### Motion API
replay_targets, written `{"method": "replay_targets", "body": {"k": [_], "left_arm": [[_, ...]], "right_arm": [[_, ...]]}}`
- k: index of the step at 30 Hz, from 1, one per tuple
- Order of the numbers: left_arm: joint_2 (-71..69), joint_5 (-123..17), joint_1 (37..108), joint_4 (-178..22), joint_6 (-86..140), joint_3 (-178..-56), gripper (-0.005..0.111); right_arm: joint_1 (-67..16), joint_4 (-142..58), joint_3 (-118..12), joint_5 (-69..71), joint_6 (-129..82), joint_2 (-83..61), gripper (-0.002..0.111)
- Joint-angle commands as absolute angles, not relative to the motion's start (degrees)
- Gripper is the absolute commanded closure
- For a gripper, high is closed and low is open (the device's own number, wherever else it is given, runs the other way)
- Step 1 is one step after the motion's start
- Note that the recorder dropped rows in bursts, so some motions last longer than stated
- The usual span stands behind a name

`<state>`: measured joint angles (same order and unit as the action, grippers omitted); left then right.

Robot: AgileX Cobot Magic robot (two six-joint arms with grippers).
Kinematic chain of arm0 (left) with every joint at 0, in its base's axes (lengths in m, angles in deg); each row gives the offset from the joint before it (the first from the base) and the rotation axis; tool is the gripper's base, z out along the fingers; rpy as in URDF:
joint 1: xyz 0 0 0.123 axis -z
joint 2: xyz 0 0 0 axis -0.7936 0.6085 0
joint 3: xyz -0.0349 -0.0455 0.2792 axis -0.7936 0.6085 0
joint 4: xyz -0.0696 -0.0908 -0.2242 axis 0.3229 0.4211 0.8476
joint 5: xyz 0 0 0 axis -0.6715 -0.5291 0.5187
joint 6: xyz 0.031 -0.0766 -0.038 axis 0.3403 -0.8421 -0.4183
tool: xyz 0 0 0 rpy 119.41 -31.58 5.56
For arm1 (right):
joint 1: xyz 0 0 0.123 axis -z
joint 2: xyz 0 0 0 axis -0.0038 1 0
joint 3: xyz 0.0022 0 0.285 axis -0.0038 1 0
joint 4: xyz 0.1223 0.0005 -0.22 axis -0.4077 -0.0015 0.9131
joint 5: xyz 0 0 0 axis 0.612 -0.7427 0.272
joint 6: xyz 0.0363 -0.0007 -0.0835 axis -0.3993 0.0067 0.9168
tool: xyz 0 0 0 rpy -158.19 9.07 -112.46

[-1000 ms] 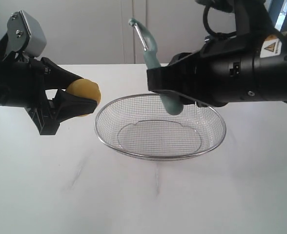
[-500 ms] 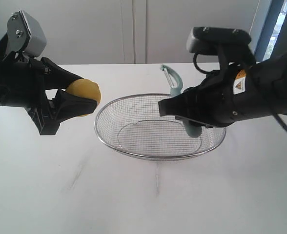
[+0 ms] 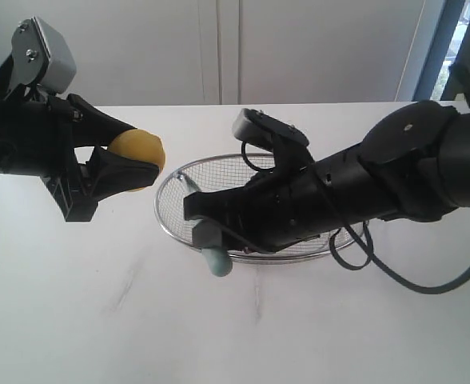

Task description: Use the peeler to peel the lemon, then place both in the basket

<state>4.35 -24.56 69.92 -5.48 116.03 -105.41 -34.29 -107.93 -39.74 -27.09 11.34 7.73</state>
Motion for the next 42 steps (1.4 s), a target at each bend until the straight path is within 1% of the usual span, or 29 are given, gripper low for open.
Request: {"method": "replay_targets", "body": {"k": [1,7,29,42], "left_arm": [[4.01,-23.43,69.8,-3.83,115.88,-105.07,0.107],[4.01,-23.43,69.8,-3.83,115.88,-105.07,0.107],[4.01,-23.43,69.8,-3.75,115.89,-105.07,0.107],[4.01,-23.21,69.8,-3.73,115.89,-105.07,0.107]], "right_arm": [[-34.04,-119.78,-39.69,-31.6,21.3,7.49,0.108],[-34.04,-121.71,-39.69,-30.92,22.84,4.76,0.108],[-34.04,-121.71,-39.69,-30.94,23.92,4.1,0.108],[-34.04,-120.63,-39.69,-28.42,23.92,-2.39,0.108]]}}
